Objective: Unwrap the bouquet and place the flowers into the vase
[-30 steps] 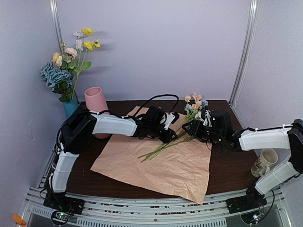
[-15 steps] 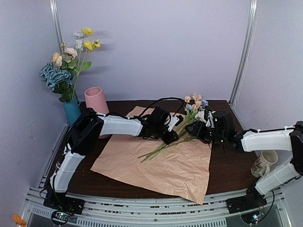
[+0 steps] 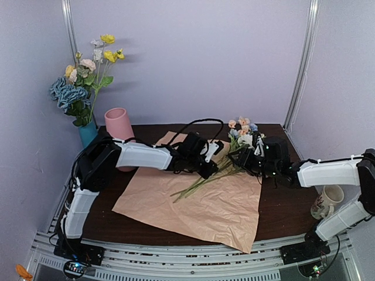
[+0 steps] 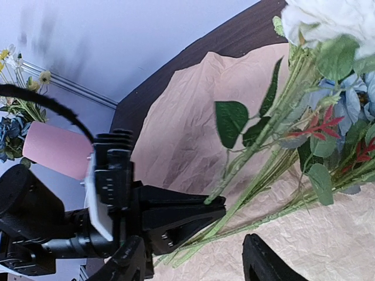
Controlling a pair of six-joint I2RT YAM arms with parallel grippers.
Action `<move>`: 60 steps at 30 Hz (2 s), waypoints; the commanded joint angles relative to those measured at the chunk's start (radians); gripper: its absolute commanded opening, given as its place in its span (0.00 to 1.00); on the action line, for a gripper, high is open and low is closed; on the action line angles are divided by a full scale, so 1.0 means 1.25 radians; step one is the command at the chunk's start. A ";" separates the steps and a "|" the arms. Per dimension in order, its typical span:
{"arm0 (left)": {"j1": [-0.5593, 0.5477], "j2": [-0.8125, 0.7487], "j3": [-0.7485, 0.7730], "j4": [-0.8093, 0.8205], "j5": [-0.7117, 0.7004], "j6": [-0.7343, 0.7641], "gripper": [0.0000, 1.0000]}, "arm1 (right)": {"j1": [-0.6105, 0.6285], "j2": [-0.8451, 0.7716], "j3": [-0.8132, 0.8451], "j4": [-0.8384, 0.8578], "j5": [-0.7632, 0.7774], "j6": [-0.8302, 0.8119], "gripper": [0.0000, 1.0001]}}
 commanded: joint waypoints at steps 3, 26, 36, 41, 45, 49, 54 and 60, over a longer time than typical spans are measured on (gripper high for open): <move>-0.003 -0.148 -0.088 0.165 -0.016 -0.085 0.00 | -0.005 0.062 0.061 0.084 -0.060 0.049 0.57; -0.022 -0.256 -0.197 0.217 0.030 -0.097 0.00 | -0.005 0.203 0.205 0.229 -0.167 0.121 0.00; -0.026 -0.476 -0.357 0.190 -0.022 -0.112 0.56 | 0.005 0.212 0.316 0.059 -0.282 -0.093 0.00; -0.026 -0.616 -0.413 0.114 -0.116 -0.133 0.61 | 0.047 0.192 0.356 -0.011 -0.328 -0.230 0.00; -0.026 -0.684 -0.414 0.074 -0.147 -0.148 0.60 | 0.101 0.166 0.384 -0.063 -0.332 -0.351 0.00; -0.026 -0.710 -0.404 0.055 -0.139 -0.155 0.60 | 0.144 0.149 0.410 -0.116 -0.334 -0.422 0.00; -0.026 -0.706 -0.402 0.055 -0.102 -0.158 0.59 | 0.189 0.134 0.426 -0.139 -0.332 -0.466 0.00; -0.026 -0.692 -0.404 0.063 -0.109 -0.179 0.51 | 0.216 0.108 0.431 -0.158 -0.305 -0.495 0.00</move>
